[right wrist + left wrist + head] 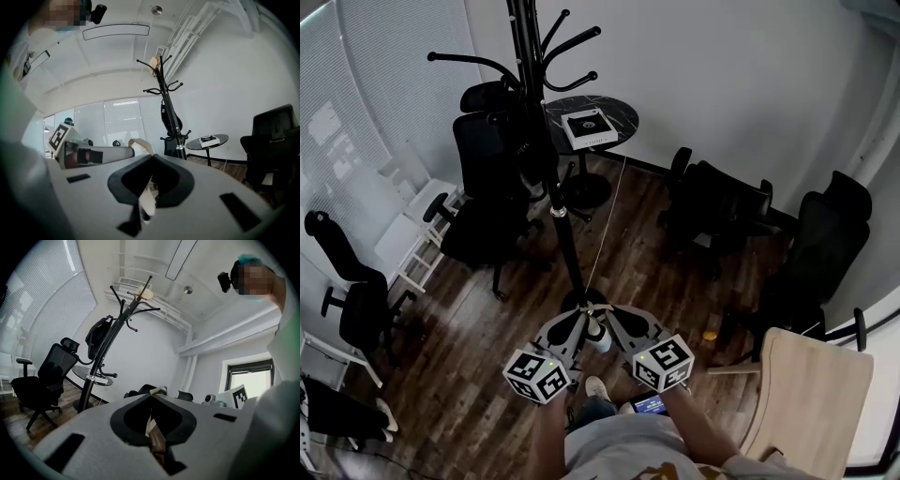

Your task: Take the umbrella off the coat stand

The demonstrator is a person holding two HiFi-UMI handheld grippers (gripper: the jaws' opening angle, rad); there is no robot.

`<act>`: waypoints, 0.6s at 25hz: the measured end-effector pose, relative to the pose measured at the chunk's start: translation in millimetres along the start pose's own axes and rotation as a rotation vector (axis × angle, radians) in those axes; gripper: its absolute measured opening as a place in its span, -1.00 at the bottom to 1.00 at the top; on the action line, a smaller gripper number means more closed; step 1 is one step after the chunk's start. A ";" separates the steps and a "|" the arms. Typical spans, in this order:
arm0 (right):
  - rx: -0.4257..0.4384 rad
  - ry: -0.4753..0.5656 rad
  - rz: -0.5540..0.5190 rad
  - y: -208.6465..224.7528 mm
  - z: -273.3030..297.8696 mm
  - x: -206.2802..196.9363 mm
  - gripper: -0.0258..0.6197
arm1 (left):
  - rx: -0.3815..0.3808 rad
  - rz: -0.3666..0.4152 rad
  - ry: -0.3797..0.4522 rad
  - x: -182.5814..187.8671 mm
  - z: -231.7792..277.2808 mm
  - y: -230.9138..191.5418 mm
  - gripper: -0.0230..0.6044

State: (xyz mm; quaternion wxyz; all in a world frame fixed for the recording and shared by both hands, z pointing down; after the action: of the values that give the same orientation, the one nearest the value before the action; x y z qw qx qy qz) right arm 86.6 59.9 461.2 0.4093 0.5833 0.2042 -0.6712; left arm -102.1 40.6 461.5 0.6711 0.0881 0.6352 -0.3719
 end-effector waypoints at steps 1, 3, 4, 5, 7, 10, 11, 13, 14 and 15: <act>0.000 -0.003 -0.003 -2.3 -2.4 -1.0 -0.87 | -0.002 -0.005 0.003 -1.5 -2.1 1.5 -0.85; -0.001 -0.007 -0.003 -4.7 -6.9 -3.0 -0.87 | -0.009 -0.023 0.009 -4.1 -4.5 4.1 -0.85; -0.002 -0.006 -0.001 -5.5 -8.9 -3.5 -0.87 | -0.013 -0.031 0.011 -5.0 -5.3 5.3 -0.85; -0.002 -0.005 0.001 -6.3 -10.7 -3.4 -0.87 | -0.016 -0.036 0.012 -5.2 -5.8 6.5 -0.85; 0.001 -0.001 0.004 -7.3 -14.0 -2.8 -0.87 | -0.020 -0.036 0.015 -4.7 -6.5 8.9 -0.86; -0.002 0.000 0.006 -8.5 -18.4 -3.9 -0.87 | -0.025 -0.035 0.014 -5.5 -7.7 11.6 -0.86; -0.004 0.001 0.007 -8.8 -19.6 -4.3 -0.87 | -0.027 -0.034 0.012 -5.9 -7.8 12.4 -0.85; -0.010 0.001 0.009 -8.9 -21.5 -5.7 -0.87 | -0.034 -0.034 0.008 -7.4 -7.5 14.8 -0.85; -0.014 -0.001 0.011 -8.5 -22.1 -6.4 -0.87 | -0.037 -0.034 0.005 -8.4 -7.0 16.2 -0.86; -0.020 -0.005 0.013 -7.8 -22.4 -7.1 -0.87 | -0.039 -0.035 0.002 -9.2 -6.4 17.4 -0.86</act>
State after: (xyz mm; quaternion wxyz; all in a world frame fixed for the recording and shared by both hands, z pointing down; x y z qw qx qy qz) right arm 94.2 83.5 461.1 0.4199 0.5788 0.2061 -0.6680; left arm -95.7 60.3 462.7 0.6655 0.0643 0.6445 -0.3708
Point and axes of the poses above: the fingertips, and each gripper's own axes: z forward along the fingers, y to its right, x out of its top, the point moved 10 cm from there along -z, backward along the fingers, and after that the axes turned 11 degrees about -y, right-handed, at the moved point
